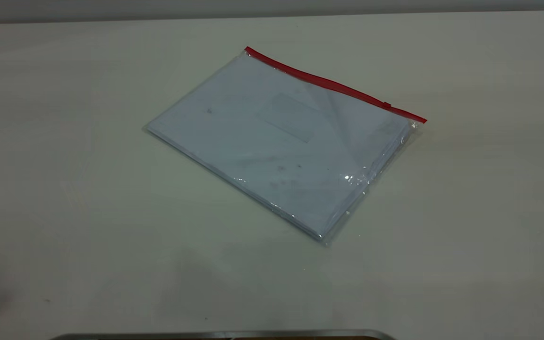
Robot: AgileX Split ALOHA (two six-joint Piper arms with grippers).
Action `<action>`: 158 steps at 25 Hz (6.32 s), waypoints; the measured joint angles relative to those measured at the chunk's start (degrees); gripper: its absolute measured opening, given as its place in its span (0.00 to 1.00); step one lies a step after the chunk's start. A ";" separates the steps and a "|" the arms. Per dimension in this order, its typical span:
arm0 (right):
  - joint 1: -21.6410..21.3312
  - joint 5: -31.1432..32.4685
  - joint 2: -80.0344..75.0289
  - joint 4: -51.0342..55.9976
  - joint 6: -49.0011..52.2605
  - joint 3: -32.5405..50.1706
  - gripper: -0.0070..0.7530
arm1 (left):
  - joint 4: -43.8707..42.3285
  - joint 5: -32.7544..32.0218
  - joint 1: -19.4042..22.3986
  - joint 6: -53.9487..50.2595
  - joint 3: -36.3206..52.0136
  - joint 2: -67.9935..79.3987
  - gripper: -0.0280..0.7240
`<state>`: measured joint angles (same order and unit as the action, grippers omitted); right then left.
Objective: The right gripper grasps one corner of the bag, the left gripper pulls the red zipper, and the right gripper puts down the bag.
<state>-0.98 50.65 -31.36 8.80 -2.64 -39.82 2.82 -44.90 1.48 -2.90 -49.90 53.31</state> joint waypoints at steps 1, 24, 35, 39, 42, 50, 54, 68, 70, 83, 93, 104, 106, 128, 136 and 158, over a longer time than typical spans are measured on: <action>0.00 -1.83 -2.88 0.54 0.00 -0.30 0.77 | 1.30 1.54 0.00 0.96 -1.36 3.36 0.82; 0.00 -33.90 -64.73 12.21 -13.11 -3.00 0.77 | 29.34 14.35 -9.23 51.63 -19.30 50.04 0.82; 0.00 -27.26 -81.79 33.57 -40.74 -14.03 0.77 | 29.34 14.62 -13.36 51.69 -21.74 54.99 0.82; -0.06 -23.68 -86.51 49.15 -58.85 -17.34 0.77 | 29.34 14.66 -13.38 51.69 -21.74 54.99 0.82; -0.24 -20.68 -90.37 61.55 -72.52 -17.94 0.77 | 29.34 14.66 -13.38 51.48 -21.74 54.99 0.82; -0.24 -18.54 -98.96 82.67 -95.22 -18.23 0.77 | 29.38 14.66 -13.38 51.18 -21.74 55.10 0.82; -0.29 -16.79 -103.34 89.79 -101.55 -18.43 0.77 | 29.38 14.66 -13.38 51.14 -21.74 55.15 0.82; -0.34 -13.20 -111.03 93.78 -105.09 -23.78 0.77 | 29.38 14.49 -13.38 50.96 -21.74 55.15 0.82; -0.34 -12.12 -111.74 93.83 -104.97 -24.84 0.77 | 29.38 14.49 -13.38 50.96 -21.74 55.15 0.82; 0.55 1.50 -115.08 93.83 -106.63 -29.36 0.65 | 29.38 14.49 -13.43 50.96 -21.74 55.15 0.82; 0.55 1.26 -115.21 93.83 -109.14 -29.81 0.05 | 29.44 15.13 -13.43 52.30 -21.74 55.15 0.82; 3.71 2.17 -108.21 72.71 -108.74 -34.67 0.05 | 29.44 16.53 -13.57 58.03 -21.85 55.15 0.82; 5.63 2.29 -106.29 69.72 -108.68 -35.09 0.05 | 29.49 17.58 -14.28 59.48 -21.85 55.15 0.82; 14.78 11.59 -102.49 59.43 -106.00 -39.26 0.05 | 35.87 11.89 -24.81 81.18 -24.32 63.03 0.82; 14.78 11.13 -102.49 58.78 -106.00 -39.31 0.05 | 44.80 4.50 -24.92 91.16 -30.43 66.06 0.82; 14.78 10.81 -102.49 58.47 -106.00 -39.54 0.05 | 52.37 3.41 -25.98 98.73 -32.79 73.71 0.64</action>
<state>13.80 61.46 -133.85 67.28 -108.64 -79.35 55.19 -41.49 -24.50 95.83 -82.69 127.02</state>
